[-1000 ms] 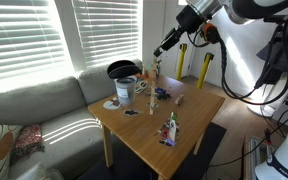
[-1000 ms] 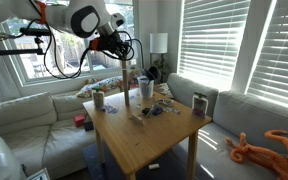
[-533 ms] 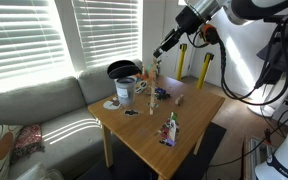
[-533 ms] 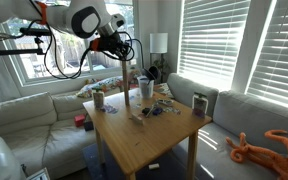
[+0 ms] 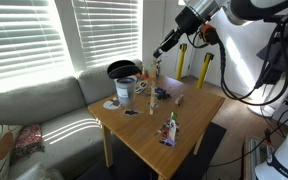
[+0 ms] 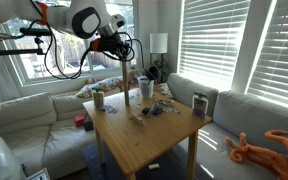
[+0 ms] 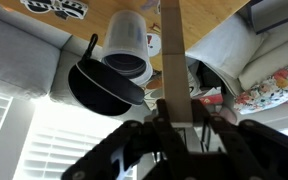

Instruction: Take a block and add it upright to the block stack

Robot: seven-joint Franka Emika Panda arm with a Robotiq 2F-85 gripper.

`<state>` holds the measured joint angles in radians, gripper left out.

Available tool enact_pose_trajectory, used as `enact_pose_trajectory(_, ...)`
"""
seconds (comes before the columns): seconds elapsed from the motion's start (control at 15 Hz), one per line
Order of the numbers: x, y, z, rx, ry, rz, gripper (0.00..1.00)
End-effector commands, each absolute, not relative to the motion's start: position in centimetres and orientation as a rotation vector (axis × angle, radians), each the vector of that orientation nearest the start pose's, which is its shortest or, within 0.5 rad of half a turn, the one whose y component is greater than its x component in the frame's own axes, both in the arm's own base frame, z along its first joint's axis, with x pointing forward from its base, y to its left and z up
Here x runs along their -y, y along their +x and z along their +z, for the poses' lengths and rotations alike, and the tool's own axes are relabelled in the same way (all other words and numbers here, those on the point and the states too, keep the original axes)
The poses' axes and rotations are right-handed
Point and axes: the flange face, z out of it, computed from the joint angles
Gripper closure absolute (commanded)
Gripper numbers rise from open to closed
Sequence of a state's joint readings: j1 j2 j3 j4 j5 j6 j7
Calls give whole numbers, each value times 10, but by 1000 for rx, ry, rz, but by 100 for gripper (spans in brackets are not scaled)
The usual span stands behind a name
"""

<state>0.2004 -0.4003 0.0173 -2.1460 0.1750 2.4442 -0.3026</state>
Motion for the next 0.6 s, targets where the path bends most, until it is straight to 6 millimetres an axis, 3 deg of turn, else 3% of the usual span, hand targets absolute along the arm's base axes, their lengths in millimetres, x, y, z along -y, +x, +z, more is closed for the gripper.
enact_pose_trajectory(0.0,-107,469,644,569,-2769,-1057,40)
enact_pose_trajectory(0.33,-107,469,649,566,-2767,-1063,5)
enact_pose_trajectory(0.53,-105,464,666,555,-2762,-1094,0)
